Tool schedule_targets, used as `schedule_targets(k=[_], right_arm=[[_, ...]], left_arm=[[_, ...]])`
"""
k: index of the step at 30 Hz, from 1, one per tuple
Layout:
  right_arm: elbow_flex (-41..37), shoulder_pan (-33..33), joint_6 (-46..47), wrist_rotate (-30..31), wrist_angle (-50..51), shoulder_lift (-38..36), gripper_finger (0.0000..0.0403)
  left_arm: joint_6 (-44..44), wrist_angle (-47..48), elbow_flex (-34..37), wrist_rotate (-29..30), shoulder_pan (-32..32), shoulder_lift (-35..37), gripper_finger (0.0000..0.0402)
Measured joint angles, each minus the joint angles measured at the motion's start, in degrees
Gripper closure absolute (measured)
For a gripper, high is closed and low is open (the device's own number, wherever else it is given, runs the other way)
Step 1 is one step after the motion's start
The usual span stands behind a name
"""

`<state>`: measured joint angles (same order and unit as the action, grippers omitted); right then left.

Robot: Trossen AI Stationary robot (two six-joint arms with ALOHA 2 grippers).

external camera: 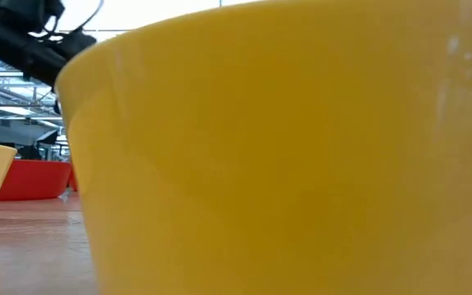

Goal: Pick & Place Mini bowls
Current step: Put the red bowl on the shelf

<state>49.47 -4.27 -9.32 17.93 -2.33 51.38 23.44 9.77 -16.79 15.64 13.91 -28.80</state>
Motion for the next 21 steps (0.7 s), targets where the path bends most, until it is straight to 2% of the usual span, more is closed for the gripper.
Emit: schedule_targets(k=[4, 6, 17, 21], right_arm=[[0.0, 0.0, 1.2, 0.0, 0.2, 0.3, 0.0282], [0.0, 0.0, 1.4, 0.0, 0.5, 0.4, 0.0281], [0.0, 0.0, 1.3, 0.0, 0.4, 1.0, 0.0281], [0.0, 0.0, 1.3, 0.0, 0.4, 1.1, 0.0281]], left_arm=[[-4.0, 12.3, -6.2, 3.2, 0.0, -7.6, 0.0309], [-3.8, 15.2, -7.8, 4.7, 0.0, -10.8, 0.0309], [-3.9, 17.1, -8.6, 5.6, 0.6, -24.5, 0.0309], [-4.0, 17.1, -8.6, 10.2, 2.1, -28.4, 0.0309]])
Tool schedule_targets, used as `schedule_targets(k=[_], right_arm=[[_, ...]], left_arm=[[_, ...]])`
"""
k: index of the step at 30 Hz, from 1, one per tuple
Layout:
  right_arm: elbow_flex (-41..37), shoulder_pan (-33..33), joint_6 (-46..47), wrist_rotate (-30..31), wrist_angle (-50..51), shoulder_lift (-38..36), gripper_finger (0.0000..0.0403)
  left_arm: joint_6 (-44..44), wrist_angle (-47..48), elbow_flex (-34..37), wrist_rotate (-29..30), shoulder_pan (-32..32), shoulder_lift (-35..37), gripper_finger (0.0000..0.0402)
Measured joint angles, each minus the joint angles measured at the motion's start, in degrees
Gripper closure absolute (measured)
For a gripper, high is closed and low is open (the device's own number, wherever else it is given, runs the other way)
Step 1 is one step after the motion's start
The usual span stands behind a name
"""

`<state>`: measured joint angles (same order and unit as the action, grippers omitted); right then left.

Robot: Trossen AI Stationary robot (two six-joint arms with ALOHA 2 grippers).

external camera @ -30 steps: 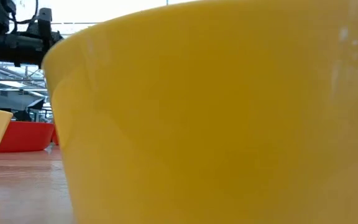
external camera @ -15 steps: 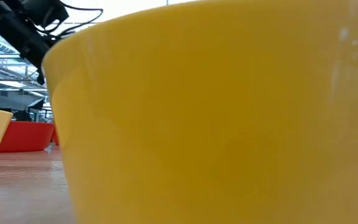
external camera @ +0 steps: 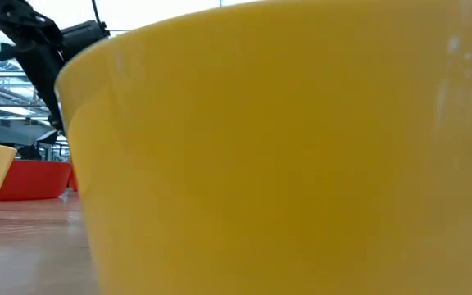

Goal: Pick & Place Mini bowls
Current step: Put the red bowl on the shelf

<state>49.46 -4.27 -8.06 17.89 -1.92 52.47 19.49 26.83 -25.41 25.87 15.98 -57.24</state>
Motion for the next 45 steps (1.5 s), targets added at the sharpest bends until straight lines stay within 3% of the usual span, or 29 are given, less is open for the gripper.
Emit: schedule_targets(k=[3, 8, 14, 21, 26, 32, 38, 45], right_arm=[[0.0, 0.0, 0.0, 0.0, 0.0, 0.0, 0.0281], [0.0, 0.0, -0.1, 0.0, 0.0, 0.0, 0.0281], [0.0, 0.0, -0.1, 0.0, 0.0, 0.0, 0.0282], [0.0, 0.0, -0.1, 0.0, 0.0, 0.0, 0.0282], [0.0, 0.0, -0.1, 0.0, 0.0, 0.0, 0.0282], [0.0, 0.0, -0.1, 0.0, 0.0, 0.0, 0.0282], [0.0, 0.0, 0.0, 0.0, 0.0, 0.0, 0.0282], [0.0, 0.0, 1.4, -0.1, 0.6, 0.0, 0.0282]], left_arm=[[0.0, -0.4, 0.0, 0.9, 1.5, -2.2, 0.0309], [0.0, -0.9, 0.0, -4.5, 3.8, -5.5, 0.0309], [-1.2, -2.5, 0.0, -5.0, 5.8, -8.3, 0.0309], [-1.9, -6.2, 0.0, -5.2, 7.5, -7.2, 0.0309], [-4.4, -6.2, 0.0, -10.8, 8.0, -6.0, 0.0308], [-4.6, -6.4, 0.0, -12.0, 7.9, -6.0, 0.0262], [-6.4, -6.8, -1.5, -7.7, 8.0, -6.0, 0.0202], [0.5, -7.1, -4.3, -17.8, 7.6, -6.1, 0.0188]])
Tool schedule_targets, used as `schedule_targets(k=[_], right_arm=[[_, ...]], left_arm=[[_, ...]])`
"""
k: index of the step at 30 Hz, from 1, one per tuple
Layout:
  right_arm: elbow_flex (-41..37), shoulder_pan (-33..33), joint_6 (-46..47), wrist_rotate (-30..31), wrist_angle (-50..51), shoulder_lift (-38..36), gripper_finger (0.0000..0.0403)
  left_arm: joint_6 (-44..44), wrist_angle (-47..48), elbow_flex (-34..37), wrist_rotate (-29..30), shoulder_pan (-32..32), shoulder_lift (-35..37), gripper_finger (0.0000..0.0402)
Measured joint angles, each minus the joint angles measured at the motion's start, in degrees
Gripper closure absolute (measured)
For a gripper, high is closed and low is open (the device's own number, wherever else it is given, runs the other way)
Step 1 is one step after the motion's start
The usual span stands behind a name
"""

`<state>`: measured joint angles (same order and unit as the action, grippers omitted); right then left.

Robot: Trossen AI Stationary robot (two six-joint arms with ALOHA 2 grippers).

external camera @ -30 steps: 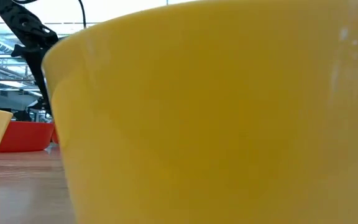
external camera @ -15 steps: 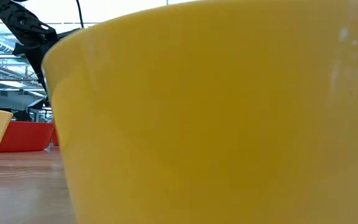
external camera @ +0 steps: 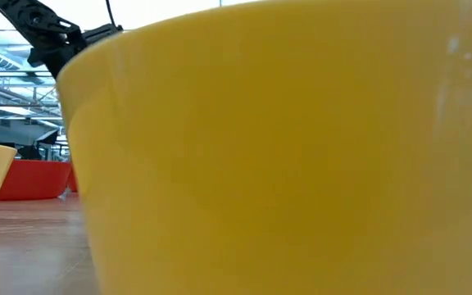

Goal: Pick & Place Mini bowls
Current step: Put the red bowl on the shelf

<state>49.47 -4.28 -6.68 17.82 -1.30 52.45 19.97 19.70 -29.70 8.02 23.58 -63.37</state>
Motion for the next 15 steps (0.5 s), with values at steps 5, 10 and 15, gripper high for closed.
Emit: schedule_targets(k=[5, 10, 15], right_arm=[[0.0, 0.0, 0.0, 0.0, 0.5, 0.0, 0.0282], [0.0, 0.0, 0.0, -0.1, 0.6, 0.0, 0.0282], [0.0, 0.0, 0.0, -0.1, 0.8, 0.0, 0.0281]], left_arm=[[3.3, 2.4, 1.2, 3.7, -0.4, 0.0, 0.0188], [6.8, 5.7, 1.2, 7.0, -0.4, -0.9, 0.0188], [7.6, 5.7, 1.2, 4.4, -0.5, -4.0, 0.0188]])
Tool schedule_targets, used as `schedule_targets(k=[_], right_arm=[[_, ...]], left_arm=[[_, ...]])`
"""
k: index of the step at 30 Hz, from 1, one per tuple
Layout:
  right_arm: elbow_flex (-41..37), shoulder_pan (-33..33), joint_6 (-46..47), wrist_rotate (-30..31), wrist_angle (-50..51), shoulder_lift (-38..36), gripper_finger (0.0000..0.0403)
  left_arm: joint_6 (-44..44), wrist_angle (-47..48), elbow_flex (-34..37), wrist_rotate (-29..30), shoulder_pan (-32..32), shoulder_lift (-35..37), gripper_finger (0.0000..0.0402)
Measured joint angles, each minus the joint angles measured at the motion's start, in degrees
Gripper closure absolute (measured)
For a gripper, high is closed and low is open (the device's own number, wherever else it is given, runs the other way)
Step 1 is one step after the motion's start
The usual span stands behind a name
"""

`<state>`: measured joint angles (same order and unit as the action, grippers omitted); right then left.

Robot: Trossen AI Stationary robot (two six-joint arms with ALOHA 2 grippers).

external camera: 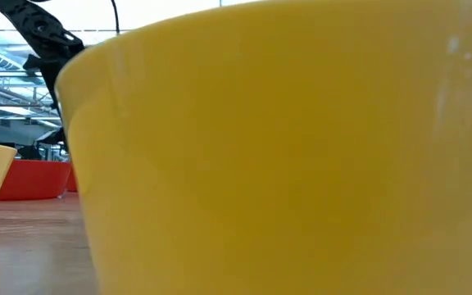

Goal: Pick & Place Mini bowls
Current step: Put the red bowl on the shelf

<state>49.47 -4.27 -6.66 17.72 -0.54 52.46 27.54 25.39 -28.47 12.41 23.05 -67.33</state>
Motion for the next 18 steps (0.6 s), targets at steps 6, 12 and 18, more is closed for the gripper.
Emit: schedule_targets(k=[6, 12, 18], right_arm=[[0.0, 0.0, 0.0, 0.0, 0.1, 0.0, 0.0281], [0.0, 0.0, 0.0, 0.0, 0.5, 0.0, 0.0281], [0.0, 0.0, 0.0, 0.0, 1.7, 0.0, 0.0281]], left_arm=[[-0.6, -0.2, 0.0, 3.0, 0.0, -4.6, 0.0209], [-2.6, -0.9, 0.0, 3.1, 0.0, -5.7, 0.0330], [-6.9, -1.9, -0.2, 2.7, -0.2, -4.1, 0.0386]])
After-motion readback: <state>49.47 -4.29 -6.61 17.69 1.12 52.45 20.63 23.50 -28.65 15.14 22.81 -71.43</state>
